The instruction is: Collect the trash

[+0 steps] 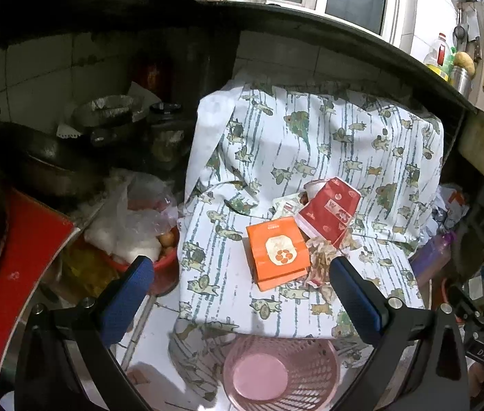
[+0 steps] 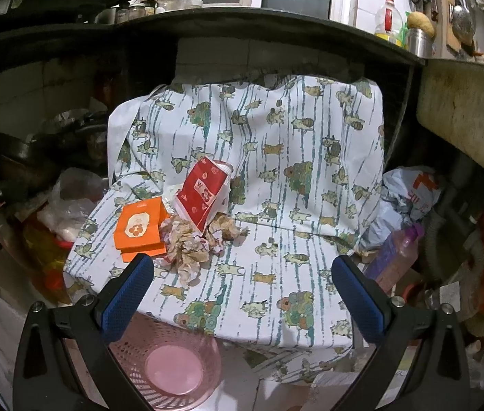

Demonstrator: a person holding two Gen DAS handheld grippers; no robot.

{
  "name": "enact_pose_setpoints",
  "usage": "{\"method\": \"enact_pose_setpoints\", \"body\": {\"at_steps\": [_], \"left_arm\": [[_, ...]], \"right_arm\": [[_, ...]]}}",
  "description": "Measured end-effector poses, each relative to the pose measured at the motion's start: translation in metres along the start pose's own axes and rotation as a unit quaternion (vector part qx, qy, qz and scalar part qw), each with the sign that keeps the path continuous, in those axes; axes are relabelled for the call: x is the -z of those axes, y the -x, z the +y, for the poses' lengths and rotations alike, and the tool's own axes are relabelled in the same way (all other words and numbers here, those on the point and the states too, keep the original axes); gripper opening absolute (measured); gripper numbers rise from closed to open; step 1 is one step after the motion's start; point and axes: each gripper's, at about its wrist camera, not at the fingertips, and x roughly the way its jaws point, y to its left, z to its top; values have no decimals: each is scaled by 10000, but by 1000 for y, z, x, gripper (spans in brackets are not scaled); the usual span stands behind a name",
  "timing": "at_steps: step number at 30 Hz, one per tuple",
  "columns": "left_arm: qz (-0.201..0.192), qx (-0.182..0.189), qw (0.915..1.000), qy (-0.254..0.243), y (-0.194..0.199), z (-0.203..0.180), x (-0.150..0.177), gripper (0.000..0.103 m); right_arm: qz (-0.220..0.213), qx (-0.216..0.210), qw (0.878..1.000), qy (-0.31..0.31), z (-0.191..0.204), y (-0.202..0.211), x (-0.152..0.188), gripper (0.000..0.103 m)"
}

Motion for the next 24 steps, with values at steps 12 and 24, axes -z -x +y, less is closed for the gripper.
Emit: {"method": "enact_pose_setpoints", "body": {"at_steps": [12, 24], "left_arm": [[-43, -64, 9999, -67, -1, -3, -1, 103], [-988, -963, 9882, -668, 19, -20, 3, 103]], "right_arm": [[-173, 114, 9997, 133, 6, 7, 0, 103], [-13, -91, 10000, 9, 6, 6, 2, 103]]}}
